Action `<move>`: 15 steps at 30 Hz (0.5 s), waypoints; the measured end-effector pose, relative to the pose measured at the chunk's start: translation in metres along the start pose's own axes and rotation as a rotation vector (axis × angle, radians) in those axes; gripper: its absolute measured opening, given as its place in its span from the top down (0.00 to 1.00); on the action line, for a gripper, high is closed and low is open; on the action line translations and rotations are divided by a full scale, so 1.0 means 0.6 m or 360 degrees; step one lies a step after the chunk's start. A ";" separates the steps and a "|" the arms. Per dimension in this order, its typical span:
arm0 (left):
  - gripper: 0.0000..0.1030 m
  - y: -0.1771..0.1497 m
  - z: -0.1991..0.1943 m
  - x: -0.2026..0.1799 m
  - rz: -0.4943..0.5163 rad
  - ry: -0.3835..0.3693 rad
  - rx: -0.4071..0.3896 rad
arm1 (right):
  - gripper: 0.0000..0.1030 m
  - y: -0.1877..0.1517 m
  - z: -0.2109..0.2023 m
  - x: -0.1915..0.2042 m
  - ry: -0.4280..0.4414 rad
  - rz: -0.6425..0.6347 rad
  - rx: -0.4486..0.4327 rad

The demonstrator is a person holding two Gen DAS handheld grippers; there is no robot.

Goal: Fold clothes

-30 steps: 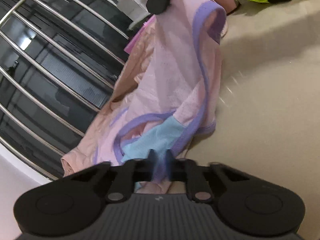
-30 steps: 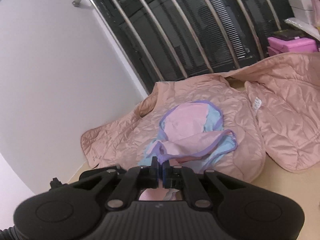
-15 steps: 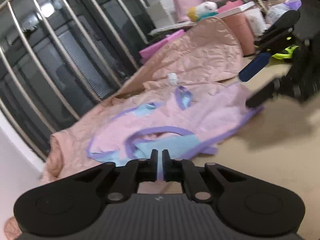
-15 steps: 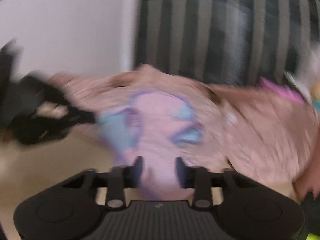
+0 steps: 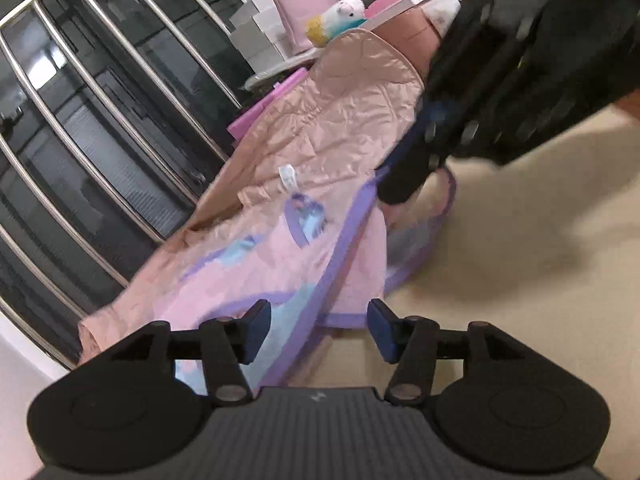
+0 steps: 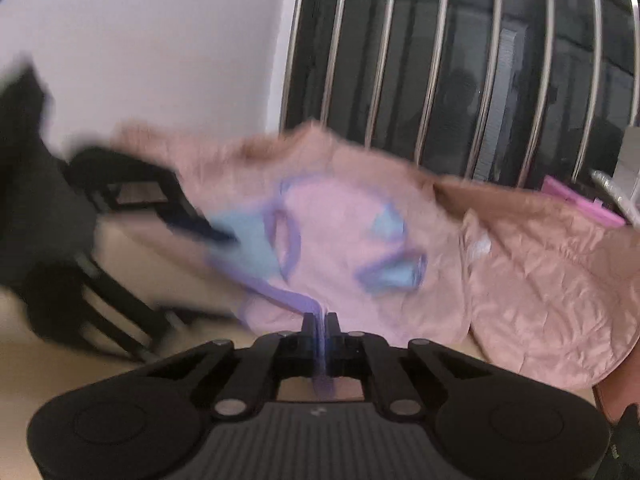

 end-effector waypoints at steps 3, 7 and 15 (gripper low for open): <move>0.47 0.011 0.010 0.006 -0.0011 0.0046 -0.0024 | 0.97 0.029 -0.028 0.009 -0.0008 -0.0054 -0.0088; 0.77 0.014 0.004 0.028 -0.0104 0.0129 -0.0014 | 0.97 0.039 -0.049 0.032 -0.0011 -0.0156 -0.0111; 0.98 0.026 -0.066 0.104 -0.0449 0.0485 -0.0130 | 0.91 -0.006 -0.024 0.080 -0.0116 -0.0154 -0.0014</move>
Point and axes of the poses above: each gripper's, at about its wrist camera, not at the fingertips, and z roughly the way its jaws point, x to its left, y to its top, the point moved 5 cm from there along z, roughly the way its jaws point, and after that the axes turned 12 degrees about -x, right-handed, at the moved point
